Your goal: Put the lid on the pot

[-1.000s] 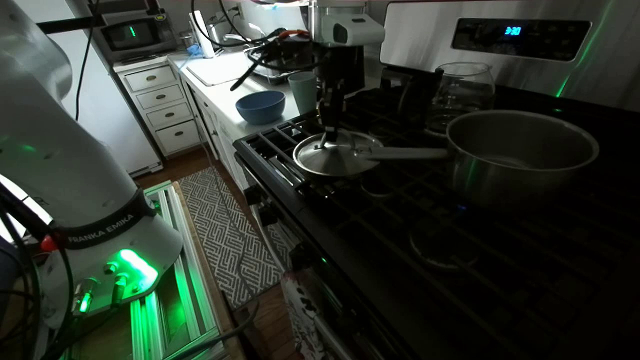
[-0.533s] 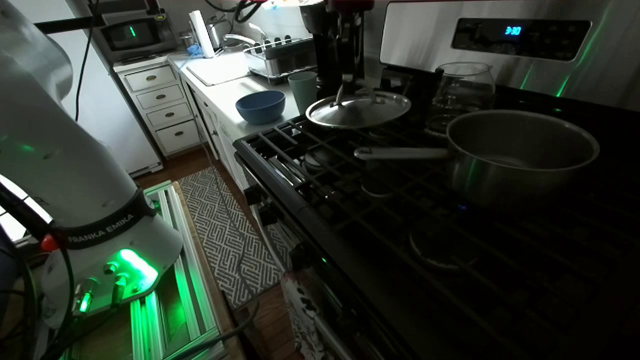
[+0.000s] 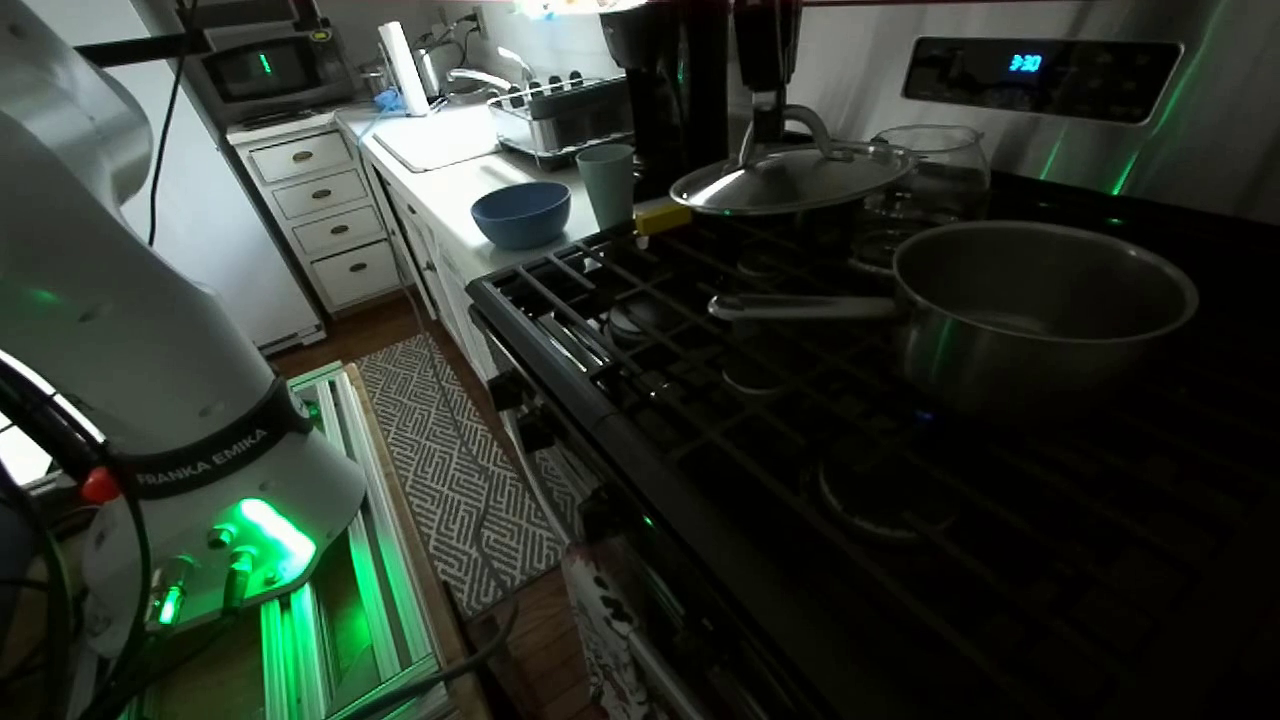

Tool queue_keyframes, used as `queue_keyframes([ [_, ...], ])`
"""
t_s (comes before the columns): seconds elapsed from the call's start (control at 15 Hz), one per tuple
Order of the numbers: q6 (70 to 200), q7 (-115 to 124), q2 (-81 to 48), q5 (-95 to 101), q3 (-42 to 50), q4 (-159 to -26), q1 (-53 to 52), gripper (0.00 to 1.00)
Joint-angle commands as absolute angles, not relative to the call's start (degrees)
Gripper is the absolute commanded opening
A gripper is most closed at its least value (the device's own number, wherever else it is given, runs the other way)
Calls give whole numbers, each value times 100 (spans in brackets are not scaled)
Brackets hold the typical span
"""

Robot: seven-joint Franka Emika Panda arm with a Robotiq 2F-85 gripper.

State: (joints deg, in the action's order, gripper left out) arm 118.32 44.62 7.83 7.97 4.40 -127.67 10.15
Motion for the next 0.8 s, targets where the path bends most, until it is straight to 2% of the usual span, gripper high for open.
queue_keyframes([
  [0.0, 11867, 4559, 637, 624, 588, -12544, 1070, 4],
  [0.73, 11891, 4635, -1513, -604, 1494, -10495, 1545, 4],
])
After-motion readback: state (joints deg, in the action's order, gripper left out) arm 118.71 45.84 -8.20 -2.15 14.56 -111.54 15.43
